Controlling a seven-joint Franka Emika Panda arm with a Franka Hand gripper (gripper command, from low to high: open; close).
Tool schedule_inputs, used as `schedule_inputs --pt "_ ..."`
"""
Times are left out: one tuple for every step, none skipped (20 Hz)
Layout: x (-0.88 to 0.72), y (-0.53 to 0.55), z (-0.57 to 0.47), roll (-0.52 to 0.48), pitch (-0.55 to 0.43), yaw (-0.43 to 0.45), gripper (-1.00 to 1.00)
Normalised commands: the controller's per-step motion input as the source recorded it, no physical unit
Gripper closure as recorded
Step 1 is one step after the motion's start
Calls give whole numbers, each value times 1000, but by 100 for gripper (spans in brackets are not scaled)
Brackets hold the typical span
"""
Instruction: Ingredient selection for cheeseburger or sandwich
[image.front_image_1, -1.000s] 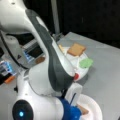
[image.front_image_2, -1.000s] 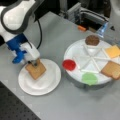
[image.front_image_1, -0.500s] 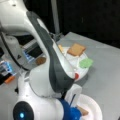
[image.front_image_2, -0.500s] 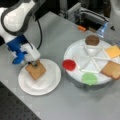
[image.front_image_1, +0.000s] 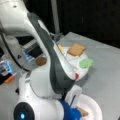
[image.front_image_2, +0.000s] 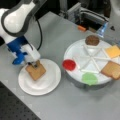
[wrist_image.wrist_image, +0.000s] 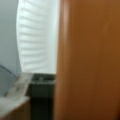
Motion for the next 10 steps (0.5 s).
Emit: schedule_inputs --pt "167 -82 -54 136 -83 110 100" --pt "164 -81 -57 137 -82 110 100" --pt "162 -81 -58 137 -82 109 100" --pt "161 -81 -58 137 -82 109 100" --pt "161 -81 -57 137 -82 109 100" --pt "161 -81 -55 137 -83 109 100" --pt "162 -83 -60 129 -93 105 100" --pt "159 -76 -69 123 -97 101 100" --pt "158 -72 -74 122 -98 99 100" --pt "155 -67 -82 123 -98 96 100"
